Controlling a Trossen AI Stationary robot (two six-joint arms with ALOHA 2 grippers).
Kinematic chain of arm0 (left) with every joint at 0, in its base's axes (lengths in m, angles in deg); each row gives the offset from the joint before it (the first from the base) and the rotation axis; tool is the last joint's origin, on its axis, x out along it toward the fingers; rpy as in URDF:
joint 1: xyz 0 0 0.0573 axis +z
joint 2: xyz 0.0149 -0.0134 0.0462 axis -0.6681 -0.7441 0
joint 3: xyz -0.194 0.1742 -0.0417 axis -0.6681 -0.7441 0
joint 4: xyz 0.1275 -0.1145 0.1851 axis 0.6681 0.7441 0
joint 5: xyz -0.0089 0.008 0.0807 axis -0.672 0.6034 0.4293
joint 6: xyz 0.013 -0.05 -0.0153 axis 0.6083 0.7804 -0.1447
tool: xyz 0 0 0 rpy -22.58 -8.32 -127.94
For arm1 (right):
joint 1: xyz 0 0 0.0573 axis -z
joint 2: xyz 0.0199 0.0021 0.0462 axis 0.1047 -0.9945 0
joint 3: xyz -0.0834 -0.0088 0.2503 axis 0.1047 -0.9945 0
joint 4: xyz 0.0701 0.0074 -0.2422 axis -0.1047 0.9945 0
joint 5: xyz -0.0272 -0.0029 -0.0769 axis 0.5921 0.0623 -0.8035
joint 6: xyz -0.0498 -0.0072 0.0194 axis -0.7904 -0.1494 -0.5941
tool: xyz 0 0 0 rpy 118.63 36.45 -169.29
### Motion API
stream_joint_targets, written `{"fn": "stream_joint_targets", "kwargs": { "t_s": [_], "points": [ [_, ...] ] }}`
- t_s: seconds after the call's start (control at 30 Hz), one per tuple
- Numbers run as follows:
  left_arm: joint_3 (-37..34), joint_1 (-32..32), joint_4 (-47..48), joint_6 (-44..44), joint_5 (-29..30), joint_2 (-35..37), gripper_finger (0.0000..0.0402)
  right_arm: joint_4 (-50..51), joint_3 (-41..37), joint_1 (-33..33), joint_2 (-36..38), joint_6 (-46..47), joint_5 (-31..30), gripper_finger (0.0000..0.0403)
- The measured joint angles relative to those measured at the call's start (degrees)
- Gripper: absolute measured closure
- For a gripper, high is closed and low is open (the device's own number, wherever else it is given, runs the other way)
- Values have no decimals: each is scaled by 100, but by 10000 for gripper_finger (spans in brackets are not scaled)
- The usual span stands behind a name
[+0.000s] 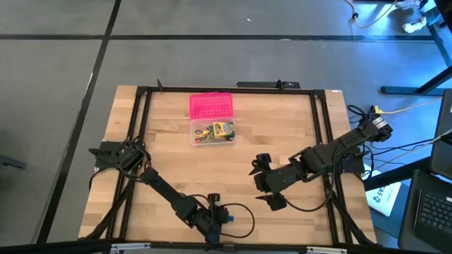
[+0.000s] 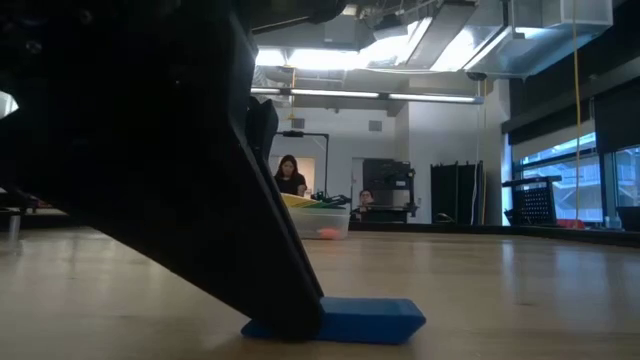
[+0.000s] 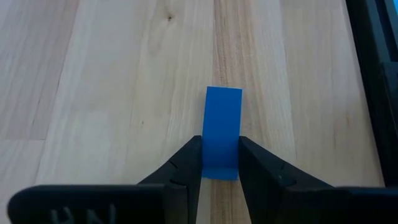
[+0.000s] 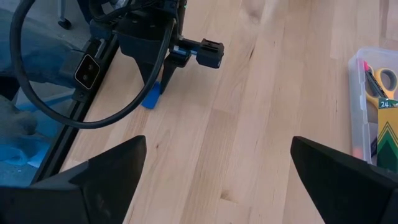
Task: Pack school essentials
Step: Put the blue eraser into the pink supply box
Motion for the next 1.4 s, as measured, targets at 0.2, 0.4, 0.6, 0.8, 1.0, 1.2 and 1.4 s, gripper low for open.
{"fn": "stream_joint_targets", "kwargs": {
  "t_s": [0.2,0.4,0.6,0.8,1.0,1.2,1.4],
  "points": [
    [0,0,0,42,67,1,313,1,0,0,0,1,0,4],
    [0,0,86,127,263,1,313,0,0,-1,0,6,0,4],
    [0,0,126,318,323,18,313,1,0,-1,0,5,0,4],
    [-13,22,414,489,526,217,313,-31,1,0,0,2,1,4],
    [-7,33,989,856,693,462,313,-113,4,-1,0,1,2,4],
    [-4,60,1682,1204,1034,801,313,-115,4,-1,0,5,0,4],
    [-2,213,2401,1371,1180,1198,313,-158,4,-1,0,7,3,4]
  ]
}}
